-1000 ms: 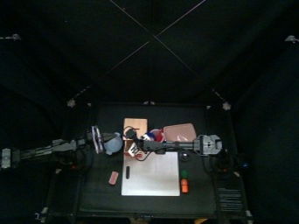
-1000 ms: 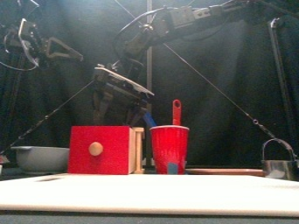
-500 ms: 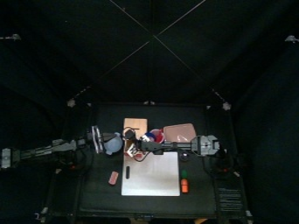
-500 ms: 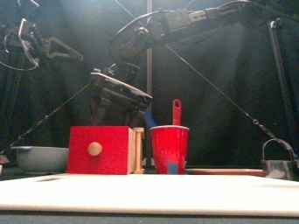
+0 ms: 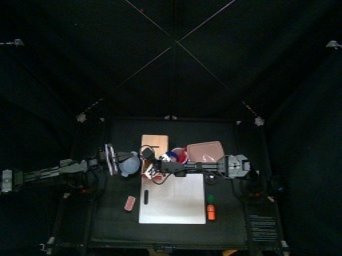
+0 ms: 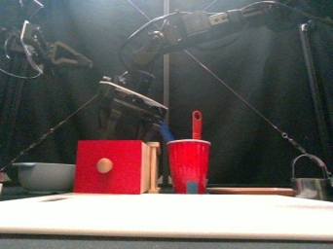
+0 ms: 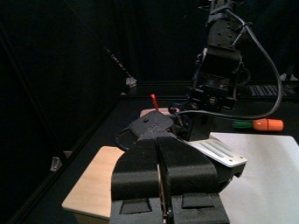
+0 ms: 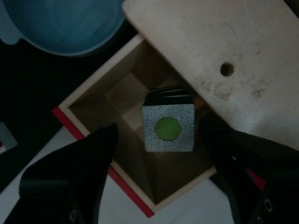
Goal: Place sushi on board then cut the sushi with the knife then place the pieces on the plate
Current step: Place the sushi on the board
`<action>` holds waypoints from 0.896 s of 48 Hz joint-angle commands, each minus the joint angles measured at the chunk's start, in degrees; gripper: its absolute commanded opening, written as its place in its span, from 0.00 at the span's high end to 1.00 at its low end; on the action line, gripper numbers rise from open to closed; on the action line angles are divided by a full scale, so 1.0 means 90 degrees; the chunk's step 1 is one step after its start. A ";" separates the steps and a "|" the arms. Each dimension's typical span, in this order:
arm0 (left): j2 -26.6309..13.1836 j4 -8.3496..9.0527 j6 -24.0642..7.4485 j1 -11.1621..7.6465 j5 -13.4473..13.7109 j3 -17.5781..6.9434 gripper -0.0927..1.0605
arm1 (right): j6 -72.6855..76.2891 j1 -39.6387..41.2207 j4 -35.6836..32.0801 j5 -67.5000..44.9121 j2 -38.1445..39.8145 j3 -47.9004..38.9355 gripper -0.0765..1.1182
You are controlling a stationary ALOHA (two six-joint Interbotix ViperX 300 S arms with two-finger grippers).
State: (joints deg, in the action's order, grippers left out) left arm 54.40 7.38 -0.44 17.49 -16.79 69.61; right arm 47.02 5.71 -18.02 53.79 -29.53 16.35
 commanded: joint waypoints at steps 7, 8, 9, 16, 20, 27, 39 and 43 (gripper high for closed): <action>-0.0029 0.0020 0.0000 -0.0010 -0.0059 -0.0068 0.85 | -0.0010 0.0000 -0.0020 0.0000 0.0176 0.0244 0.36; -0.0029 0.0020 0.0000 -0.0010 -0.0059 -0.0068 0.85 | -0.0010 0.0000 -0.0020 0.0010 0.0176 0.0254 0.37; -0.0029 0.0020 0.0000 -0.0010 -0.0059 -0.0068 0.85 | -0.0020 -0.0010 -0.0029 0.0010 0.0176 0.0273 0.38; -0.0029 0.0020 0.0000 -0.0010 -0.0059 -0.0068 0.85 | -0.0098 -0.0127 -0.0049 0.0088 0.0225 0.0449 0.39; -0.0029 0.0020 0.0000 0.0000 -0.0059 -0.0068 0.85 | -0.0127 -0.0225 -0.0137 0.0303 0.0322 0.0654 0.39; -0.0020 0.0020 0.0000 -0.0010 -0.0059 -0.0068 0.85 | -0.0107 -0.0488 -0.0957 0.0928 0.0488 0.1006 0.39; -0.0029 0.0020 0.0000 -0.0010 -0.0059 -0.0029 0.85 | -0.0146 -0.0996 -0.2012 0.2178 0.0654 0.1533 0.39; -0.0029 0.0020 0.0000 -0.0010 -0.0059 0.0000 0.85 | -0.0146 -0.1240 -0.2041 0.2832 0.0811 0.1611 0.39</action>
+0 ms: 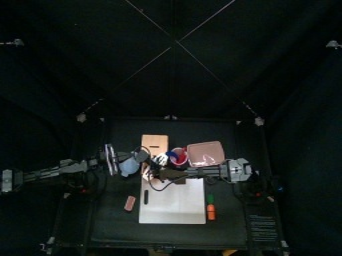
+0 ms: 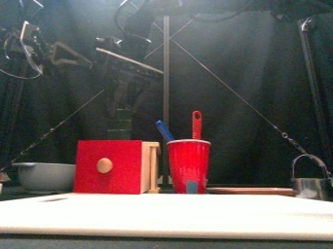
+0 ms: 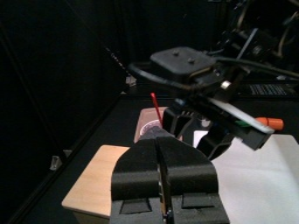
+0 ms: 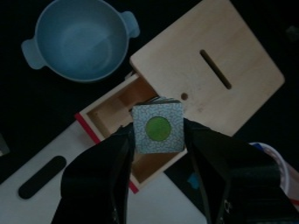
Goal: Place sushi on board then cut the sushi with the knife then place the pieces on the plate
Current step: Place the sushi on the board
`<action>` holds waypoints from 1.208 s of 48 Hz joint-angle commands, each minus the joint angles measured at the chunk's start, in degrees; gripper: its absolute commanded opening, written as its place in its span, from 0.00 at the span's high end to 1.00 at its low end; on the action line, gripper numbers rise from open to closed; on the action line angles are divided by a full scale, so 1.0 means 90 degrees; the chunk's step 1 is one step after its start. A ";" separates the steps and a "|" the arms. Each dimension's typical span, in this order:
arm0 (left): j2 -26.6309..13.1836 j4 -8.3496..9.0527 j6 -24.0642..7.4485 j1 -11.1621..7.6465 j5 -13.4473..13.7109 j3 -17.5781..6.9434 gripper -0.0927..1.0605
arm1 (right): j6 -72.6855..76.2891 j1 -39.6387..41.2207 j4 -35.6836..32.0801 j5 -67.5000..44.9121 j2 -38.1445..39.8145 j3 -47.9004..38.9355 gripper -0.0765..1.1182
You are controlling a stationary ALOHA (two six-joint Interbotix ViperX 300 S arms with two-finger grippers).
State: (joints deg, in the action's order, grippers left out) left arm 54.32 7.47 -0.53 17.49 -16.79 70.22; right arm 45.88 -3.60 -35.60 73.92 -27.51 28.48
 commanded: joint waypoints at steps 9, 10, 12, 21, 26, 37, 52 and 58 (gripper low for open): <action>-0.0010 0.0010 0.0010 -0.0010 -0.0059 -0.0059 0.85 | -0.0059 -0.0889 -0.0391 0.1504 0.0918 0.0137 0.40; -0.0020 0.0010 0.0010 0.0000 -0.0059 -0.0059 0.85 | -0.0068 -0.0957 -0.0449 0.1602 0.0918 0.0029 0.40; -0.0020 0.0010 0.0010 0.0000 -0.0059 -0.0059 0.85 | -0.0107 -0.1055 -0.0488 0.1699 0.0918 -0.0225 0.40; -0.0010 0.0010 0.0010 0.0000 -0.0078 -0.0088 0.85 | -0.0791 -0.1719 -0.1230 0.1768 0.0928 -0.1426 0.39; -0.0020 0.0010 0.0010 0.0010 -0.0098 -0.0088 0.85 | -0.0771 -0.2012 -0.1758 0.1768 0.1016 -0.2031 0.39; -0.0107 0.0010 0.0010 0.0039 -0.0098 -0.0068 0.85 | -0.0459 -0.2529 -0.2969 0.1445 0.0947 -0.3418 0.39; -0.0156 0.0000 0.0010 0.0068 -0.0098 -0.0059 0.85 | -0.0342 -0.2646 -0.2871 0.0889 0.0264 -0.3477 0.39; -0.0156 0.0000 0.0010 0.0078 -0.0098 -0.0059 0.85 | -0.0342 -0.2617 -0.2549 0.0781 0.0098 -0.3232 0.39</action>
State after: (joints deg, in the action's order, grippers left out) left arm 53.17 7.47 -0.44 17.93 -17.14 70.49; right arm 42.45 -27.33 -59.15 81.21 -28.13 -2.37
